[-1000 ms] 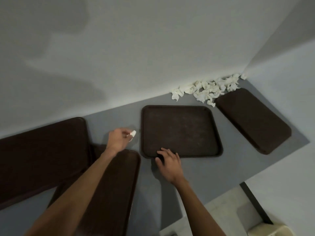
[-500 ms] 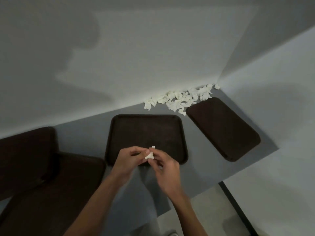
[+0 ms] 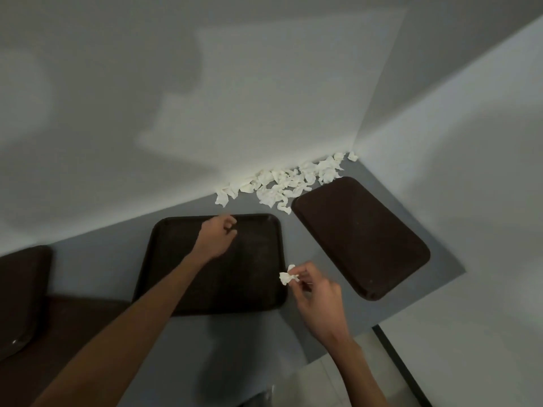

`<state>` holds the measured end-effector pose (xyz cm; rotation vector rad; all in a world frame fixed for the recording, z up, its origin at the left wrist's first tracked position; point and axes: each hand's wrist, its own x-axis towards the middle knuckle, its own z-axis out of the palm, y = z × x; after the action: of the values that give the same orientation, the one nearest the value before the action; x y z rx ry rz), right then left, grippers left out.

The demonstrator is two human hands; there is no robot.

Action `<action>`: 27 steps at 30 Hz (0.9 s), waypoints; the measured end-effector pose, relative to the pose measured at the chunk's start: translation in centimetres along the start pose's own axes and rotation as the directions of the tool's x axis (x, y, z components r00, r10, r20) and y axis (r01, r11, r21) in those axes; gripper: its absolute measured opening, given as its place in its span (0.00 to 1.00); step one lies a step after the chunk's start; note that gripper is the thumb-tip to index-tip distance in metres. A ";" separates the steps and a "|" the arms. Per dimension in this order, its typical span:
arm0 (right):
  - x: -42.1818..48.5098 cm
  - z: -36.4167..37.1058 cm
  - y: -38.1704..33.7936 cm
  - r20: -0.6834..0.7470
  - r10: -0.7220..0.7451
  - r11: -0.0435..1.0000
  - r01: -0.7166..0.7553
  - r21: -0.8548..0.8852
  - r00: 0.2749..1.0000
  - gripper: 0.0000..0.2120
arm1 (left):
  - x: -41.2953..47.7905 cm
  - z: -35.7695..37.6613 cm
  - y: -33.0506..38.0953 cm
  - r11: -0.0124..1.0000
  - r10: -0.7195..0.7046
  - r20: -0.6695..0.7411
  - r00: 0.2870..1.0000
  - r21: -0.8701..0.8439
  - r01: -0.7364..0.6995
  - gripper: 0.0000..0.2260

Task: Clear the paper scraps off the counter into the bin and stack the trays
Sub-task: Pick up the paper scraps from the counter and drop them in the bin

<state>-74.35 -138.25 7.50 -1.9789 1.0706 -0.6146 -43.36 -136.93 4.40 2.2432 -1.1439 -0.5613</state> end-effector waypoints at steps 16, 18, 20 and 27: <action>3.8 -6.4 3.1 -0.219 0.142 0.989 -0.148 -0.014 0.965 0.10 | 16.7 3.5 -6.9 0.888 -0.021 0.093 0.995 0.459 -0.024 0.08; 3.7 -6.3 3.2 -0.218 0.143 0.989 -0.147 -0.003 0.965 0.10 | 15.8 3.5 -6.2 0.893 -0.013 0.077 0.997 0.449 -0.023 0.07; 3.5 -6.3 3.2 -0.219 0.155 0.988 -0.154 0.017 0.963 0.09 | 15.2 3.4 -5.6 0.925 -0.009 0.038 0.999 0.381 -0.007 0.09; 0.8 -7.4 3.6 -0.258 0.229 0.971 -0.201 0.130 0.939 0.09 | 12.8 1.8 0.2 0.945 0.034 0.005 0.999 0.324 -0.034 0.04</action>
<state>-80.87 -143.14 8.79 -1.6920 1.3730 -0.8202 -37.48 -148.18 1.67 2.4915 -1.3547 -0.3789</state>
